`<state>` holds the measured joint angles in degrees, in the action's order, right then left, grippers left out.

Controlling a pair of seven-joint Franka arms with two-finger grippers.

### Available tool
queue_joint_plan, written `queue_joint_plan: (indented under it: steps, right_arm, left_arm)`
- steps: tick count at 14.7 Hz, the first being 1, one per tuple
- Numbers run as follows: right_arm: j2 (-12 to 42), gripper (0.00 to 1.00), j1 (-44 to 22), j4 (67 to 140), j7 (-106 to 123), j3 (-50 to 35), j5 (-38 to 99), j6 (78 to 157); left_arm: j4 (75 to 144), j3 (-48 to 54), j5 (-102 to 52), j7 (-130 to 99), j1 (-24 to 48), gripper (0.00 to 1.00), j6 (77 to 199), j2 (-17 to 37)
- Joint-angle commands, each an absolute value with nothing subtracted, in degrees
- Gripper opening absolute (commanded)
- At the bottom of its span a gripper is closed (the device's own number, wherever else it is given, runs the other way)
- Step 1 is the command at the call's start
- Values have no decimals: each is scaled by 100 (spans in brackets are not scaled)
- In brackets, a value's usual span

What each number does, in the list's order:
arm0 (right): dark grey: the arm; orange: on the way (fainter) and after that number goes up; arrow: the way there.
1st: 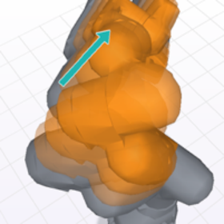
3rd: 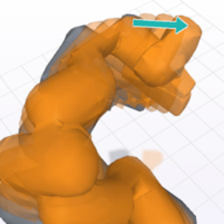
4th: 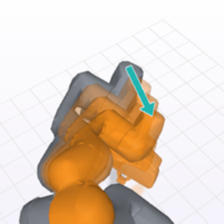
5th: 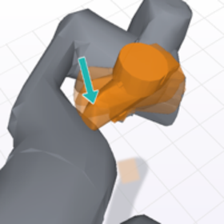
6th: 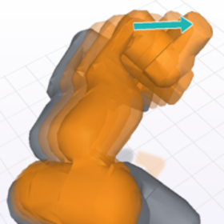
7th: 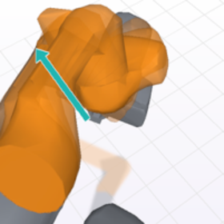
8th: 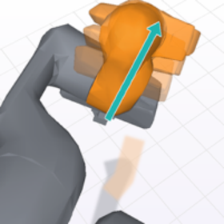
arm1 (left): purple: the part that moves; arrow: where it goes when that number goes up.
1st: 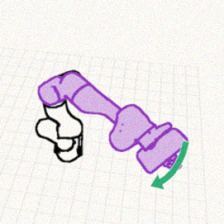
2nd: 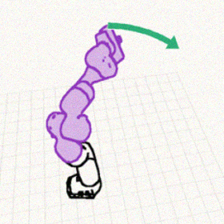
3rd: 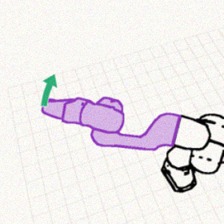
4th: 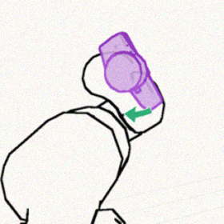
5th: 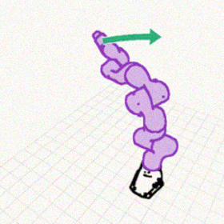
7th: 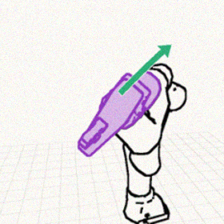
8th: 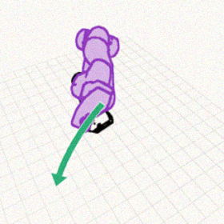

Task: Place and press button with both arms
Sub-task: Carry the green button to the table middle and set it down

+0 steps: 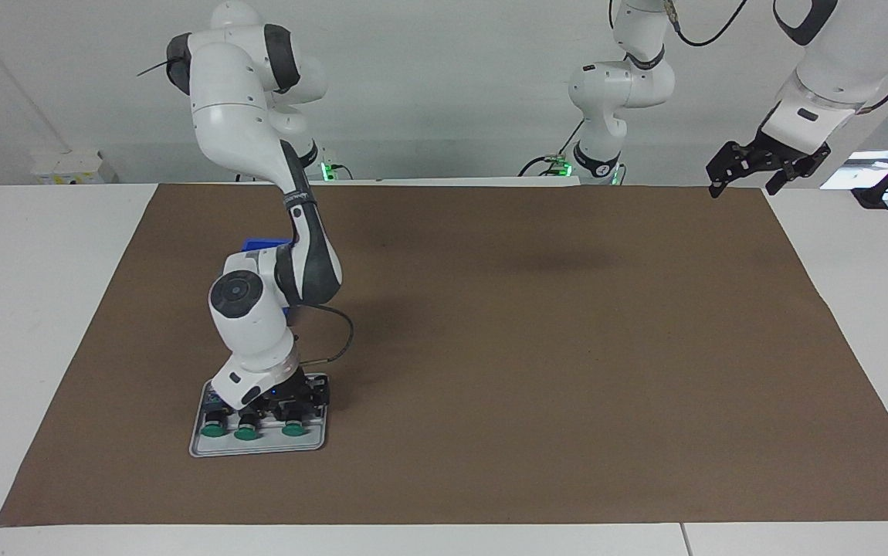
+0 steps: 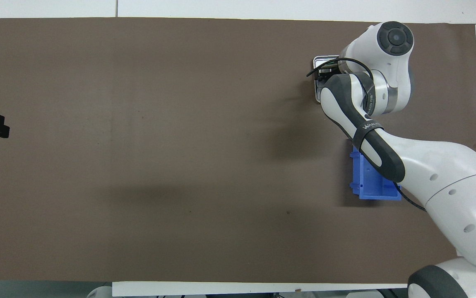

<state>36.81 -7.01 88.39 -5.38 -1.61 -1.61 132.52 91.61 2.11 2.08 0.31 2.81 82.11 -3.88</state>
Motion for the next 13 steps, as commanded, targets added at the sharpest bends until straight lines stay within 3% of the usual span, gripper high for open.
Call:
queue_joint_plan:
  steps: [1, 3, 4, 9, 13]
  right_arm:
    - [3595, 22, -659, 8912, -448, -211, -202, 13052]
    - [3560, 2, -633, 8842, -448, -211, -202, 12825]
    - [3499, 0, -633, 8772, -466, -220, -185, 12684]
    - [3025, 0, -1106, 8525, -1842, -228, -123, 11384]
    - [2725, 0, -1914, 8525, -3775, -229, -123, 10750]
  left_arm:
    - [9360, 185, 202, 88, 325, 100, 8218, -571]
    - [9360, 185, 193, 88, 334, 100, 8218, -571]
    - [9360, 185, 202, 79, 334, 100, 8218, -571]
    - [9360, 185, 202, 79, 334, 100, 8218, -571]
    - [9352, 185, 202, 88, 334, 100, 8218, -571]
